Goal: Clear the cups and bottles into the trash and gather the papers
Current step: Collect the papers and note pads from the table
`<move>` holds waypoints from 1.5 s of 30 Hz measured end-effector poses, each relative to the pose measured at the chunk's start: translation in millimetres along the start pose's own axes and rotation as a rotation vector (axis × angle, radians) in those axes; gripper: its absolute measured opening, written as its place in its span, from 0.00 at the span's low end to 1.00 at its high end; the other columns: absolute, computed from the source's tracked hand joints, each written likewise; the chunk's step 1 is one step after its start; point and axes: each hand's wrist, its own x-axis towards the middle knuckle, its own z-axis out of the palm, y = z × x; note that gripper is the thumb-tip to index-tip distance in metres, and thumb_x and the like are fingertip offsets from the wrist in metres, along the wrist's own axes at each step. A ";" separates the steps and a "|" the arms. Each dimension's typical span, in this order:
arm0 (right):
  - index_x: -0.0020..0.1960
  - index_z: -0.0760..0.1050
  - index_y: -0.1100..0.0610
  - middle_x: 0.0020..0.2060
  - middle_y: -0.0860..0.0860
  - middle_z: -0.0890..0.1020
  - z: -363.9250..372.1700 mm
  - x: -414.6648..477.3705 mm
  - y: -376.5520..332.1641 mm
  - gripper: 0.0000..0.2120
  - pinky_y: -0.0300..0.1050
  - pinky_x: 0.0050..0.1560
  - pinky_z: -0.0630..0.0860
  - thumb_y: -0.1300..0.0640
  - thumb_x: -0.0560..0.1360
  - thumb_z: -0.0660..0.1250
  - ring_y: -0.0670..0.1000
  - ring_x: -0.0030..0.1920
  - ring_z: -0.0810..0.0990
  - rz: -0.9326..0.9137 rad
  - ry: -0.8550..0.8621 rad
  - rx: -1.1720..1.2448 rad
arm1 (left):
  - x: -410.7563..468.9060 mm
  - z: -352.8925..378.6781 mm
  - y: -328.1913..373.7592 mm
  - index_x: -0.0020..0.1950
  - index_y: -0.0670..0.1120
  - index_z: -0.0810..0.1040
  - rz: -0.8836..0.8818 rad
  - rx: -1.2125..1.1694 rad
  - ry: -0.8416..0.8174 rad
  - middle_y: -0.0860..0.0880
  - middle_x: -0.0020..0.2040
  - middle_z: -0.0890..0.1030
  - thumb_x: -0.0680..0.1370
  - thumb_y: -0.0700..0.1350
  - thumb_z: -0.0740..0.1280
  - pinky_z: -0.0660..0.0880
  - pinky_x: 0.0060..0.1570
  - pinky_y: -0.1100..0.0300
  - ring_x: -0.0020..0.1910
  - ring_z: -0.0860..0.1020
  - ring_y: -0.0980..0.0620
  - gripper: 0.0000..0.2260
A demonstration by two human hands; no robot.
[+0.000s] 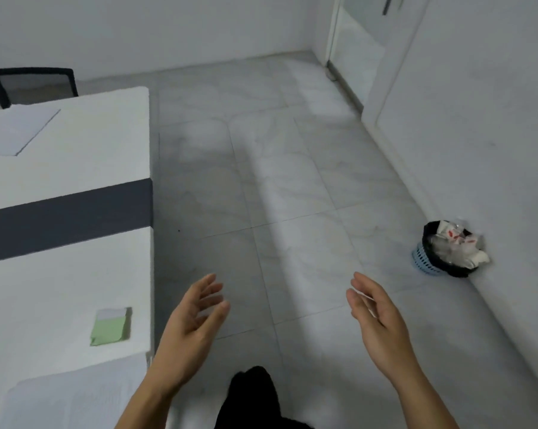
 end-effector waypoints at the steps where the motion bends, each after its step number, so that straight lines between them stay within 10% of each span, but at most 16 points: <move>1: 0.66 0.72 0.40 0.63 0.37 0.77 2.4 21.4 -7.1 0.16 0.47 0.64 0.75 0.48 0.79 0.66 0.36 0.62 0.76 -0.010 -0.028 -0.010 | 13.7 1.0 4.6 0.72 0.54 0.69 -0.003 -0.032 0.057 0.56 0.63 0.78 0.78 0.45 0.68 0.76 0.51 0.68 0.58 0.78 0.64 0.23; 11: 0.71 0.71 0.47 0.64 0.39 0.76 52.3 287.1 -95.0 0.20 0.18 0.45 0.68 0.50 0.79 0.66 0.24 0.55 0.72 -0.088 -0.226 -0.199 | 258.9 7.9 41.0 0.64 0.52 0.75 -0.138 -0.334 0.391 0.46 0.57 0.82 0.79 0.39 0.67 0.78 0.52 0.53 0.56 0.81 0.48 0.15; 18: 0.67 0.72 0.43 0.61 0.39 0.78 77.7 460.1 -221.1 0.17 0.43 0.62 0.74 0.51 0.78 0.67 0.39 0.61 0.77 -0.173 -0.136 -0.095 | 447.8 -29.5 141.7 0.68 0.50 0.74 -0.043 -0.254 0.361 0.50 0.58 0.82 0.80 0.42 0.67 0.78 0.52 0.57 0.57 0.81 0.52 0.17; 26: 0.65 0.71 0.42 0.60 0.39 0.79 155.0 690.5 -279.0 0.18 0.26 0.50 0.72 0.53 0.78 0.68 0.31 0.57 0.76 -0.174 -0.180 -0.073 | 672.9 -44.1 179.0 0.62 0.53 0.76 -0.046 -0.286 0.509 0.49 0.56 0.83 0.79 0.40 0.67 0.78 0.53 0.53 0.56 0.82 0.50 0.13; 30: 0.62 0.73 0.40 0.59 0.39 0.80 203.4 796.9 -340.3 0.16 0.39 0.57 0.75 0.54 0.78 0.68 0.33 0.57 0.78 -0.163 -0.263 -0.080 | 755.6 -65.2 203.8 0.60 0.54 0.77 -0.123 -0.338 0.603 0.49 0.53 0.84 0.79 0.39 0.67 0.77 0.52 0.53 0.55 0.82 0.48 0.14; 33: 0.63 0.73 0.40 0.59 0.39 0.80 261.0 869.1 -399.0 0.16 0.44 0.59 0.76 0.54 0.78 0.68 0.35 0.58 0.78 -0.199 -0.371 -0.125 | 813.7 -102.8 224.0 0.61 0.53 0.76 -0.130 -0.339 0.714 0.47 0.54 0.84 0.79 0.38 0.67 0.77 0.53 0.52 0.55 0.82 0.49 0.14; 39: 0.67 0.72 0.44 0.60 0.37 0.78 418.3 989.9 -484.4 0.18 0.21 0.46 0.70 0.53 0.78 0.67 0.31 0.57 0.76 -0.316 -0.675 -0.296 | 926.8 -189.1 224.1 0.65 0.48 0.75 -0.153 -0.374 0.969 0.48 0.55 0.83 0.80 0.38 0.67 0.77 0.55 0.52 0.53 0.82 0.53 0.15; 45: 0.71 0.67 0.41 0.65 0.39 0.74 603.0 1094.8 -554.6 0.26 0.42 0.58 0.76 0.46 0.75 0.70 0.38 0.61 0.75 -0.431 -0.756 -0.433 | 1069.0 -305.5 201.2 0.65 0.51 0.75 -0.217 -0.352 1.017 0.50 0.56 0.82 0.79 0.41 0.67 0.78 0.52 0.54 0.55 0.81 0.51 0.14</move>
